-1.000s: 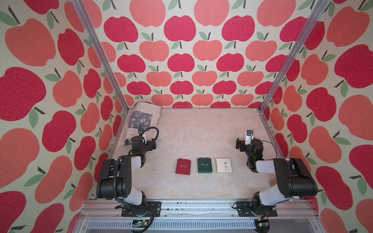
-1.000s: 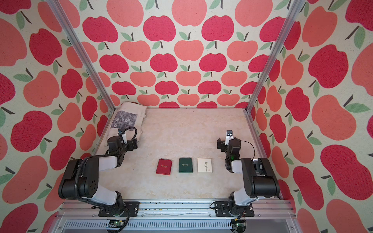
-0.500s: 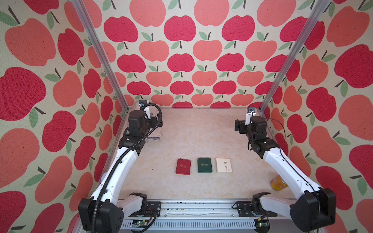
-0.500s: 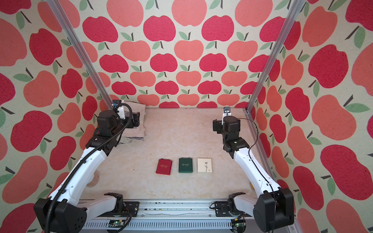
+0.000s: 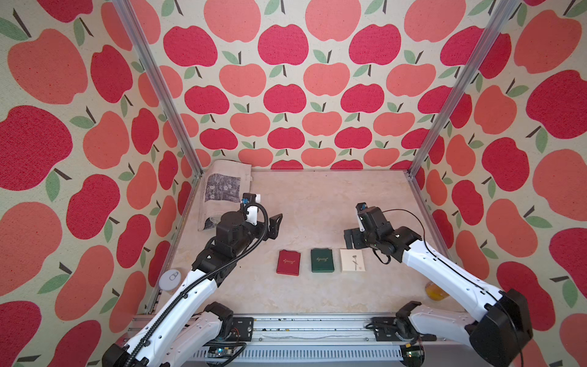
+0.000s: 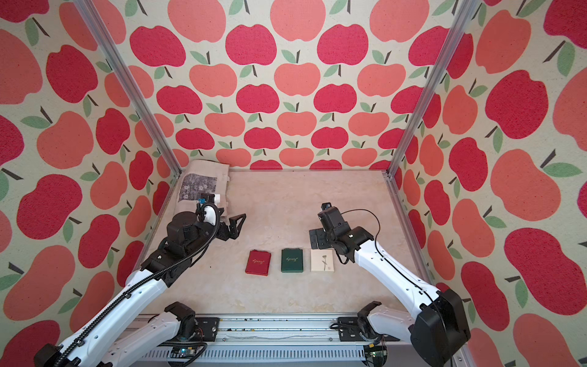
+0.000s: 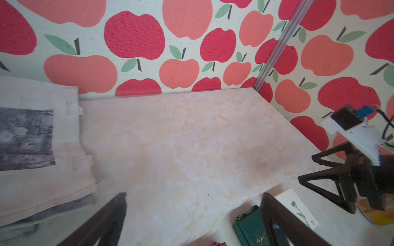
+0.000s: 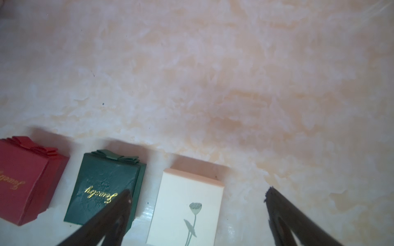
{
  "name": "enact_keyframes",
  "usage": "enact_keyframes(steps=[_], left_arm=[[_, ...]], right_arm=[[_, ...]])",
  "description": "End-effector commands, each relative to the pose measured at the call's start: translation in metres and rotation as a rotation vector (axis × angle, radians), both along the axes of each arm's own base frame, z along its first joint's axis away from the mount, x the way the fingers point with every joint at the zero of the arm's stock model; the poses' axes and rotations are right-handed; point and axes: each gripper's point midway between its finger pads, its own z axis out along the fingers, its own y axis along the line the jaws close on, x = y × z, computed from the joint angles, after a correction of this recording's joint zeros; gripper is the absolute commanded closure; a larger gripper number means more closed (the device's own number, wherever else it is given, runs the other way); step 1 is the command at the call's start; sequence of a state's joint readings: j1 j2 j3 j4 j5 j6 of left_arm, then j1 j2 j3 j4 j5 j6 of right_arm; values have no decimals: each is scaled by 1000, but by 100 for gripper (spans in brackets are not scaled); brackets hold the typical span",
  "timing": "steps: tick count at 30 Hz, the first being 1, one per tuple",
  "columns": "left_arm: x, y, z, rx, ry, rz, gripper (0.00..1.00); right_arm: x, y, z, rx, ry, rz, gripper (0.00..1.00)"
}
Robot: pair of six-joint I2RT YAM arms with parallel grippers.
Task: Take the necklace out of the lift-off lid jewelry box
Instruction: Pick up the jewelry box from the center of the board.
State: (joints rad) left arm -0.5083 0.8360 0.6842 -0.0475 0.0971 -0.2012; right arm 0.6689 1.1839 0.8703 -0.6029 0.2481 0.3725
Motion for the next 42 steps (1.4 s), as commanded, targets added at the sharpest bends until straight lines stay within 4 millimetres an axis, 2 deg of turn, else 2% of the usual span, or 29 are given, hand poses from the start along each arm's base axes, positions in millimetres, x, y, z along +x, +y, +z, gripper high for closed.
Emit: enact_keyframes(steps=[1,4,8,15,24,29,35,42], left_arm=[[-8,-11,5,-31,-83,4,1],[-18,-22,-7,26,-84,-8,1],[-28,-37,-12,37,-65,-61,1],[-36,-54,-13,22,-65,-131,1],[-37,-61,-14,27,-54,-157,1],[-37,-64,-16,37,-49,-166,1],[-35,-66,-15,74,-121,-151,1],[-36,-65,-19,121,-167,-166,1]], right_arm=[[-23,3,-28,16,114,-45,1],[-33,10,-44,16,153,-39,1],[-41,15,-58,7,181,-46,1],[-45,6,-73,-48,192,-90,1],[-47,2,-85,-69,209,-107,1],[-46,6,-93,-62,223,-107,1],[-44,8,-97,-60,227,-111,1],[-40,3,-97,-39,234,-120,10]])
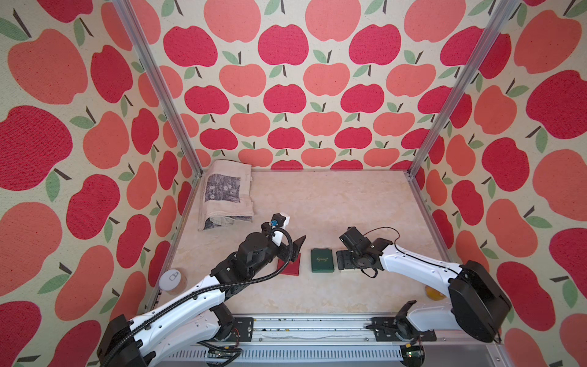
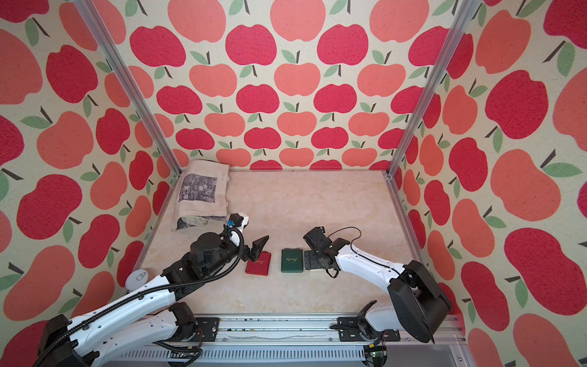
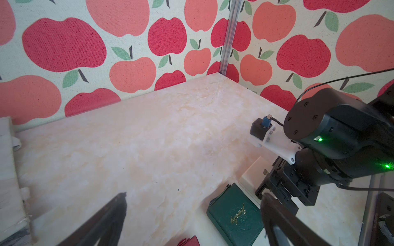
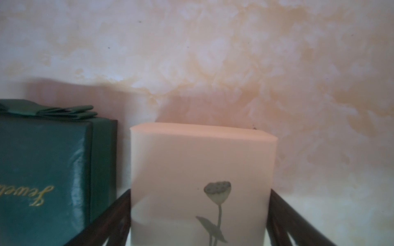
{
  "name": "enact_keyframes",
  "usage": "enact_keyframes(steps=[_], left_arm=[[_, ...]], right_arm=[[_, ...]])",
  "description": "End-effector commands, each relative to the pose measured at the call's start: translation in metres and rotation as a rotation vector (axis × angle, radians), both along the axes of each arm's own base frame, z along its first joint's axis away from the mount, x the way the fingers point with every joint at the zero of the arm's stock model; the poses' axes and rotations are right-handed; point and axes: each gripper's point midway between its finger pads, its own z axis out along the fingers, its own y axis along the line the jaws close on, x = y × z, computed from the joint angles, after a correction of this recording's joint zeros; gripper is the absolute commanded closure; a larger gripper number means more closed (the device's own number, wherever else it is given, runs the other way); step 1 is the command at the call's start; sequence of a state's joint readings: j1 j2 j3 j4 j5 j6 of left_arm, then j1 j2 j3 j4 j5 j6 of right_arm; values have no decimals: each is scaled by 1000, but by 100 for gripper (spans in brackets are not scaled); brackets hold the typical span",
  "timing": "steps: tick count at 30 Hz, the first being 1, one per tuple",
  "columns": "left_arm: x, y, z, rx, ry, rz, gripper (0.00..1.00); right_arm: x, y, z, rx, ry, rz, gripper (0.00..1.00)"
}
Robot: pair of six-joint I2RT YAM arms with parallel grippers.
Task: Take the necklace out of the lift-off lid jewelry box
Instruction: Pick up the jewelry box from the center of the board.
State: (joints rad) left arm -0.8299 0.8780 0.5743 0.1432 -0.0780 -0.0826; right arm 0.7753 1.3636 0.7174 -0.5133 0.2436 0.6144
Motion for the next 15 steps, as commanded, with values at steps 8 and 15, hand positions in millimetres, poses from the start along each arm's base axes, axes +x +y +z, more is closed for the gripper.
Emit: enact_keyframes(steps=[8,15], left_arm=[[1,5,18,-56,-45,15,1],[13,2,15,28,-13,47,1]], right_arm=[[4,-11,7,47,19,6,15],[18,-13,53,63,-20,82,15]])
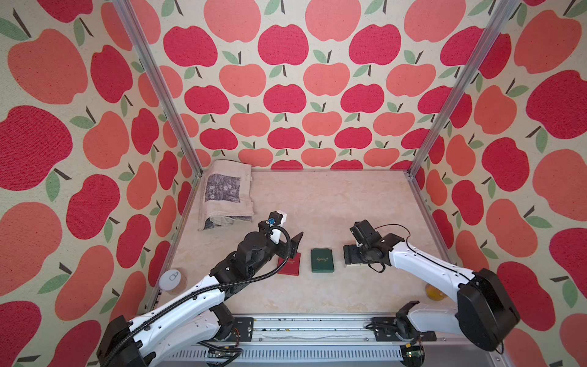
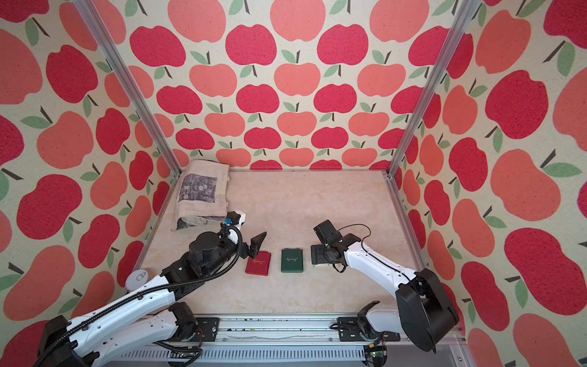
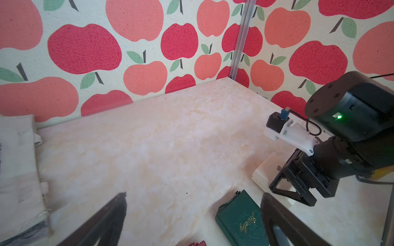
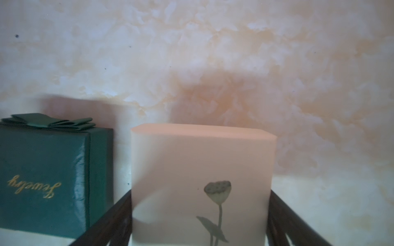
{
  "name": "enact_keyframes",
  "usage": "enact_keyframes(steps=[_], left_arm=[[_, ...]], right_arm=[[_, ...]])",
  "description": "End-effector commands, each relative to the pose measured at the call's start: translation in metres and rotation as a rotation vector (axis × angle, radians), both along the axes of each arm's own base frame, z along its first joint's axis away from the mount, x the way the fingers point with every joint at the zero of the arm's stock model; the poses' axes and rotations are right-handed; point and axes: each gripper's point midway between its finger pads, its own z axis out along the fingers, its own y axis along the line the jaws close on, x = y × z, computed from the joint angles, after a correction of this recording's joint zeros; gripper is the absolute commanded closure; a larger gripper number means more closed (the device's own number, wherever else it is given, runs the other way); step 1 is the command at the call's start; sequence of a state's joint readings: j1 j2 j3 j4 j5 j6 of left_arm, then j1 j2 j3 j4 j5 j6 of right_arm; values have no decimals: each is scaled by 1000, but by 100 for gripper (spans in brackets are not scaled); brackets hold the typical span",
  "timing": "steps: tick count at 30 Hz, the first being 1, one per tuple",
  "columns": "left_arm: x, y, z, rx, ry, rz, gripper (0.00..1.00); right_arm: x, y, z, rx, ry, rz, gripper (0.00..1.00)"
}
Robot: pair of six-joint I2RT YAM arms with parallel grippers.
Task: Take the necklace out of the lift-off lid jewelry box
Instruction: Pick up the jewelry box from the center of the board.
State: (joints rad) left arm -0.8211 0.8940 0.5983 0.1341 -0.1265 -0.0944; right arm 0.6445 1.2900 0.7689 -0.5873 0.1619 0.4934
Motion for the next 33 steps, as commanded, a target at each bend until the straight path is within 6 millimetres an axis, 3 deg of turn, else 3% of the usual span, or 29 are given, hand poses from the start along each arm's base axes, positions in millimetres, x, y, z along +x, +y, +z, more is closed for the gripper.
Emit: enact_keyframes(steps=[1,6,9,16,33], left_arm=[[1,-11,9,51,-16,-55,0],[-5,-34,-3,132,-118,-209,0],[-20,-46,-25,153,-192,-354,1],[-26,-61,-61,208,-149,-493,1],[-23,-106,-58,170,-137,-590,1]], right_arm=[[5,5,33,26,-23,84,15],[13,18,68,113,-41,161,16],[16,29,90,153,-55,232,16],[9,56,126,250,-42,387,16],[-6,93,129,285,-33,472,16]])
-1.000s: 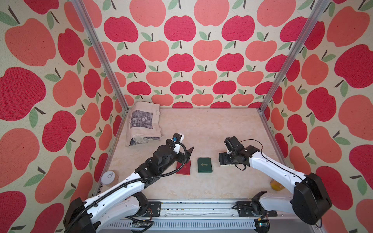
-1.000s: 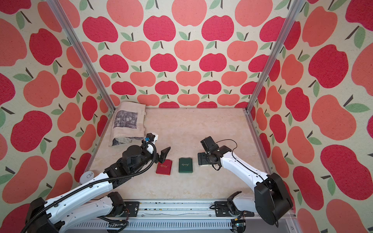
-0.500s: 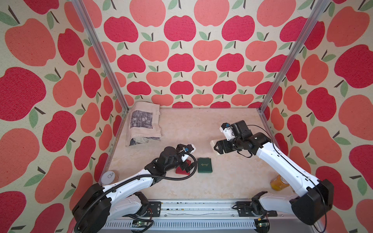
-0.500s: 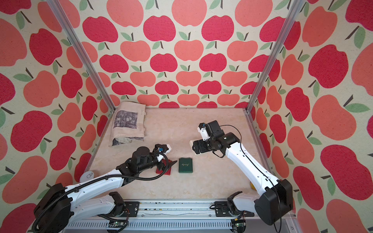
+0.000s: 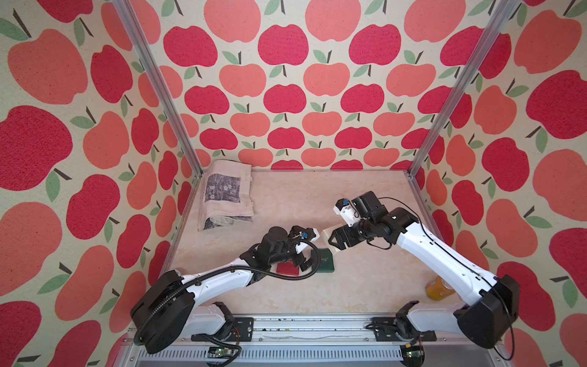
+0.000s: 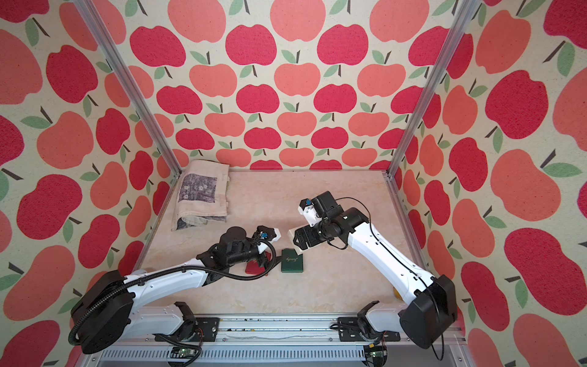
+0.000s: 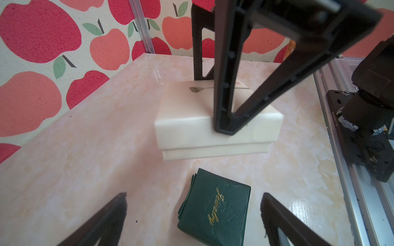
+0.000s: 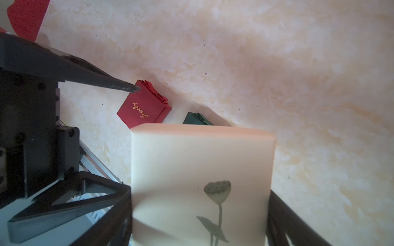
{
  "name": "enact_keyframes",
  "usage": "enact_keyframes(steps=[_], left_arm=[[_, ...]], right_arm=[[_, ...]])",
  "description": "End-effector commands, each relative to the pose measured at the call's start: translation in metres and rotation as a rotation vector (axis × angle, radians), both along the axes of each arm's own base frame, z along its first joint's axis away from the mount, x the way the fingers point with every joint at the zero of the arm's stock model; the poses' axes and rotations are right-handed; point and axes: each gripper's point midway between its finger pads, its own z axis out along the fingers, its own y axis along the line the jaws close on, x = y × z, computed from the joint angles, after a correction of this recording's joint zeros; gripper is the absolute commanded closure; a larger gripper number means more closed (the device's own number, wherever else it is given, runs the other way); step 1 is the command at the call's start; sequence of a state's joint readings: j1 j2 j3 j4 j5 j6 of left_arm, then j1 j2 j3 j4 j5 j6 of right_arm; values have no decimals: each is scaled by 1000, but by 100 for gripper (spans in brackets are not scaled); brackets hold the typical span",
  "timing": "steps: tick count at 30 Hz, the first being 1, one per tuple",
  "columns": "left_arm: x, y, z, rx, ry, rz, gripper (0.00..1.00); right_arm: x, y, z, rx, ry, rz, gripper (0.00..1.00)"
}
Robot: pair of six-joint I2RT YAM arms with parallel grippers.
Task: Take the necklace out of the lift-off lid jewelry box
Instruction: Pick up the jewelry box from the center of the board, then open the lid on the jewelry box.
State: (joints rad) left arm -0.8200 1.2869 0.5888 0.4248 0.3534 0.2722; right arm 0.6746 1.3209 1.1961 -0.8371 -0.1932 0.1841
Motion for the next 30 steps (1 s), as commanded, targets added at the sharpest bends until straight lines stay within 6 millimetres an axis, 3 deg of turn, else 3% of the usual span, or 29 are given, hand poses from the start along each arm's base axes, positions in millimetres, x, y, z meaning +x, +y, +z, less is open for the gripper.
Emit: enact_keyframes(steps=[1,30], left_arm=[[1,-16,15,-38,-25,-38,1],[11,-28,5,-70,12,34,1]], right_arm=[[1,11,8,43,-5,7,16],[4,20,-4,83,19,-23,16]])
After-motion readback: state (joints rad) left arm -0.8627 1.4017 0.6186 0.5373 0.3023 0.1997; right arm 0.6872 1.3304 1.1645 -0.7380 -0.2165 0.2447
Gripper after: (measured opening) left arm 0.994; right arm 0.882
